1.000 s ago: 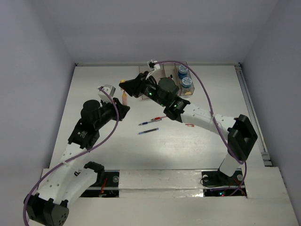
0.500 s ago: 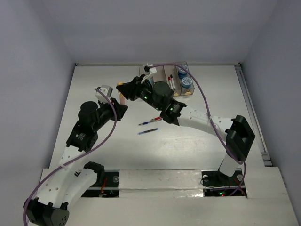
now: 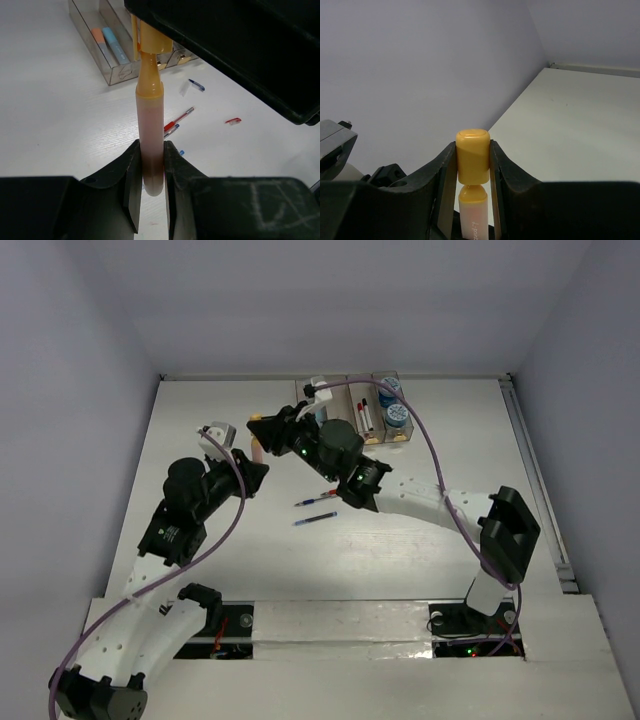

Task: Sort the stationery into containers
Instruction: Close the pen cap on the pen.

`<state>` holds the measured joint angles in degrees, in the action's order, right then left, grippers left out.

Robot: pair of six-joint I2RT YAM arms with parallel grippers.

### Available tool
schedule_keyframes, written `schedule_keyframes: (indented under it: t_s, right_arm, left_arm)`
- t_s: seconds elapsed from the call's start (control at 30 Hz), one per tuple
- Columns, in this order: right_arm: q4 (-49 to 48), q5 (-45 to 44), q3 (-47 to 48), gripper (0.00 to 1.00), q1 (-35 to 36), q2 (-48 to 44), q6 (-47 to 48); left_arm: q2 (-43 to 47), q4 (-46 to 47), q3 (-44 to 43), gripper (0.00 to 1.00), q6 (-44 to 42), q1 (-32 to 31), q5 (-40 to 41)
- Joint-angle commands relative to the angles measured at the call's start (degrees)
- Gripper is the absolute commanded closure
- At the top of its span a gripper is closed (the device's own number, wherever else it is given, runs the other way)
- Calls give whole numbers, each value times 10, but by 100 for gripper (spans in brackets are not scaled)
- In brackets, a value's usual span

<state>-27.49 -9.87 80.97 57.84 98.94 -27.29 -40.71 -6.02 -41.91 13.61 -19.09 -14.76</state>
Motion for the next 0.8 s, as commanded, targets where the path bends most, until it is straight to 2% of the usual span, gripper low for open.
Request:
schedule_keyframes:
  t_s: [0.0, 0.4, 0.57, 0.77]
  right_arm:
    - [9, -13, 16, 100, 19, 11, 16]
    - [14, 5, 5, 100, 41, 14, 16]
    - [2, 7, -27, 100, 41, -5, 0]
    - [43, 60, -60, 100, 41, -23, -27]
  left_arm:
    - [15, 51, -6, 100, 2, 5, 11]
    - [21, 57, -6, 100, 3, 11, 11]
    - [28, 57, -5, 100, 3, 11, 22]
    - [29, 56, -8, 100, 5, 11, 28]
